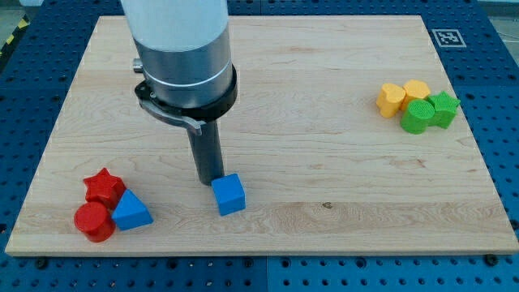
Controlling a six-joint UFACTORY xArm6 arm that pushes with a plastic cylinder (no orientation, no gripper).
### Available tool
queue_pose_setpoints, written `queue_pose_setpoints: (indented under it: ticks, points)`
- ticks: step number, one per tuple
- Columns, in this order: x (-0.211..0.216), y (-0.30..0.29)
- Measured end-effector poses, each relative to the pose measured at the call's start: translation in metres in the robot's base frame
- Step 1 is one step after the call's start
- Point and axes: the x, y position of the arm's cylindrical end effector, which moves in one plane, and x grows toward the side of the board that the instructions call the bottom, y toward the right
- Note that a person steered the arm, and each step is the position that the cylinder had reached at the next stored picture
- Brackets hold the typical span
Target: Push the blue cube above the blue triangle
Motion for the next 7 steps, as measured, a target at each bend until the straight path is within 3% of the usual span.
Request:
queue_pose_setpoints:
  ticks: [2, 3, 4, 5, 7]
  points:
    - [-0.018, 0.104]
    - [-0.005, 0.165]
    - [0.040, 0.172]
    - [0.071, 0.131]
    - [0.047, 0.019]
